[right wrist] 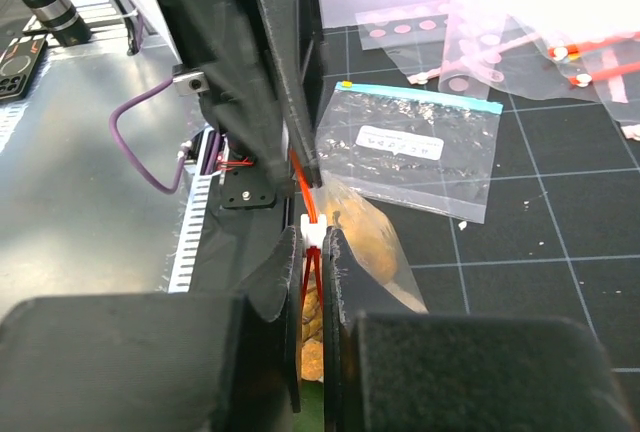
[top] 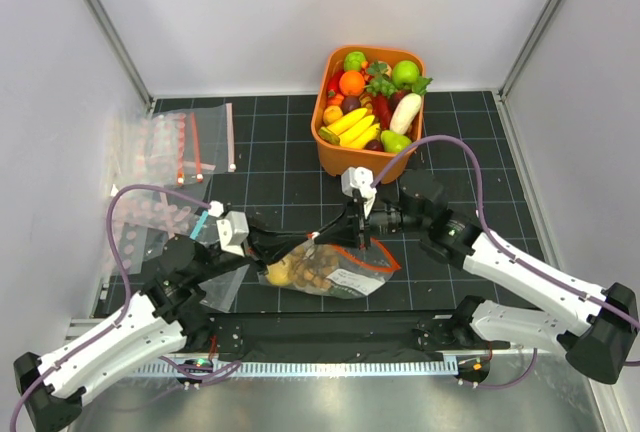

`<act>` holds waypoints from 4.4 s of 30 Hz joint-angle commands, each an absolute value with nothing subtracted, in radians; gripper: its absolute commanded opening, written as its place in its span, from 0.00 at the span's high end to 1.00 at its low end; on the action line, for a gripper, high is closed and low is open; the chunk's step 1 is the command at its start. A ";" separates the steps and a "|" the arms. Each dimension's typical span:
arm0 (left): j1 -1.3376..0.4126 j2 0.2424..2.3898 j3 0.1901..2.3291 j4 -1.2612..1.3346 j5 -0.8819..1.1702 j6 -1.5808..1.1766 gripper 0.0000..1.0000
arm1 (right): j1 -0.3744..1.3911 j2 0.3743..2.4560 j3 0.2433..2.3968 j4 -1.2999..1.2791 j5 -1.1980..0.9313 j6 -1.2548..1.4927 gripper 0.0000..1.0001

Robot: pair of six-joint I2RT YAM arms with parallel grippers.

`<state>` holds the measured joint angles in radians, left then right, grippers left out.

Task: Place the food in the zip-top bag and seal the zipper
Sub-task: Zip the zipper food storage bag at the center of the board.

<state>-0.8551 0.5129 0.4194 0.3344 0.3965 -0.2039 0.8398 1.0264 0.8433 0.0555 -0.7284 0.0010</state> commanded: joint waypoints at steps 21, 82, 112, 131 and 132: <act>-0.856 0.189 0.336 0.279 -0.067 -0.184 1.00 | 0.861 1.045 0.907 0.028 -0.652 -0.025 0.99; -0.862 0.562 0.407 0.486 0.411 -0.209 1.00 | 0.864 1.046 0.908 0.031 -0.709 -0.023 0.99; -0.862 0.144 0.322 0.194 -0.305 -0.187 1.00 | 0.864 1.069 0.999 -0.170 -0.631 -0.072 0.99; -0.873 0.023 0.345 0.046 -0.634 -0.167 1.00 | 0.868 1.223 1.224 -0.572 -0.341 -0.022 0.99; -0.873 0.023 0.347 0.046 -0.634 -0.167 1.00 | 0.868 1.224 1.232 -0.612 -0.275 -0.017 0.99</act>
<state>-0.8825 0.0406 0.3027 0.0189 -0.4904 -0.2089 0.8715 1.2358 1.1698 -0.4259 -0.4145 -0.0425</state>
